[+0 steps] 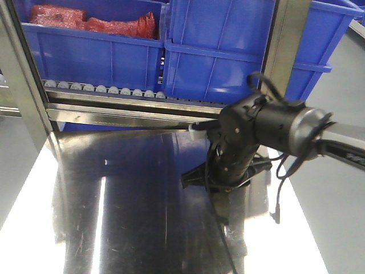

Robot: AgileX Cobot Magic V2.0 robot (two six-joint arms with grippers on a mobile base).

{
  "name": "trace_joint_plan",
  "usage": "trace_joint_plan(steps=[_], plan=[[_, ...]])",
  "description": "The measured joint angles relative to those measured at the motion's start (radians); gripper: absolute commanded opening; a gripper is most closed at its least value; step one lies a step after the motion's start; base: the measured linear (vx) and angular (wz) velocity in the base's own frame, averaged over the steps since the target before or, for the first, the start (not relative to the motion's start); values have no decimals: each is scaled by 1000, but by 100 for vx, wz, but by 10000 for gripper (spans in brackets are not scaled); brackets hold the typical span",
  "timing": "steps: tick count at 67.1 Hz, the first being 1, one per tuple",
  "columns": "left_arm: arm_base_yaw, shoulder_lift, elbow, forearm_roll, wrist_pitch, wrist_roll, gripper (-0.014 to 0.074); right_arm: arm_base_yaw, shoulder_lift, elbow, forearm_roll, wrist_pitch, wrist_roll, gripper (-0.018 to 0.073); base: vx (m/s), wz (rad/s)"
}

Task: Move and align brake pads A on conveyor
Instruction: 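Close the right gripper on the pad and lift it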

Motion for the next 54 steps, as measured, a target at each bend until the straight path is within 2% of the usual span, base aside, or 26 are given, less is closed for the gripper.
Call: trace_joint_plan(steps=[13,27,42,54], plan=[[0,0,0,0,0,0,-6,-26,-120,0,3,-20,-36,-7,0,0],[0,0,0,0,0,0,-6,-119,-224,1,3,-11,-104,-7,0,0],[0,0,0,0,0,0,-6,-268,-345,24,44,7,-206,-7,0,0],[0,0,0,0,0,0,-6,-407,-512,192,125,-50,-303,-6,0,0]])
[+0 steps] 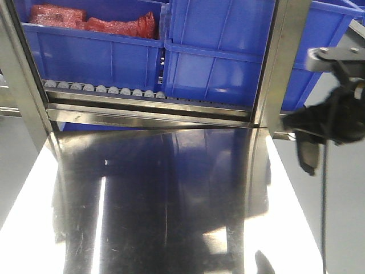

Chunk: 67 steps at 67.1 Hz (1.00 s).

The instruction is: Move and align brake pads A on conveyor

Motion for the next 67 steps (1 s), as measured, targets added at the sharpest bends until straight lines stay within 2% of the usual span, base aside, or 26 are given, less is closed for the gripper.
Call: trace_joint_plan(steps=[12,27,41,67], plan=[[0,0,0,0,0,0,-6,-59,-213,188,34,-3,-76,-4,0,0],[0,0,0,0,0,0,-6,-59,-503,365,65,-5,-87,-4,0,0],[0,0,0,0,0,0,-6,-59,-739,532,65,-62,-91,-4,0,0],[0,0,0,0,0,0,-6,-59,-1020,735,65,-101,-97,-4,0,0]])
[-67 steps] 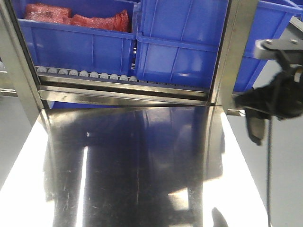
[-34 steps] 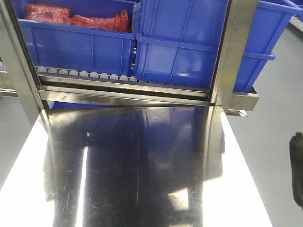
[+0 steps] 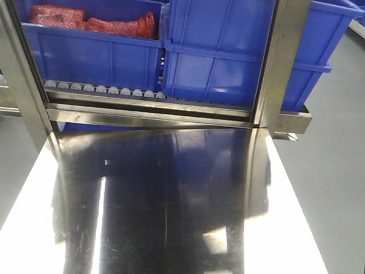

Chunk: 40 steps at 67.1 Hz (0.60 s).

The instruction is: Move and align brake pads A on conveyor

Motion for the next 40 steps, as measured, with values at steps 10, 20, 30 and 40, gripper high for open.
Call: trace_joint_plan(steps=[10,20,30,40], plan=[[0,0,0,0,0,0,-6,0,-56,47,0,-20,-12,-4,0,0],[0,0,0,0,0,0,-6,0,-61,52,0,-40,-33,-4,0,0],[0,0,0,0,0,0,-6,0,-61,52,0,-51,-38,-4,0,0],[0,0,0,0,0,0,-6,0,-61,52,0,-51,-39,-4,0,0]])
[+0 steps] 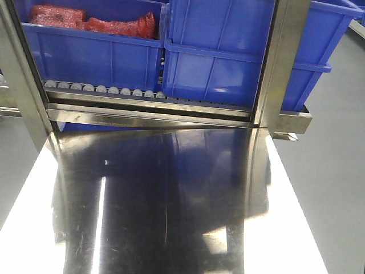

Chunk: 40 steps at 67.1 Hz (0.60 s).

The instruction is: Move and align brake pads A on conveyor

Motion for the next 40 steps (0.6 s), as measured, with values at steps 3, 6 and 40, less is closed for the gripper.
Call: trace_joint_plan(steps=[3,6,40], plan=[[0,0,0,0,0,0,-6,0,0,0,1,0,0,-4,0,0],[0,0,0,0,0,0,-6,0,0,0,1,0,0,-4,0,0],[0,0,0,0,0,0,-6,-1,0,0,3,1,0,-4,0,0]])
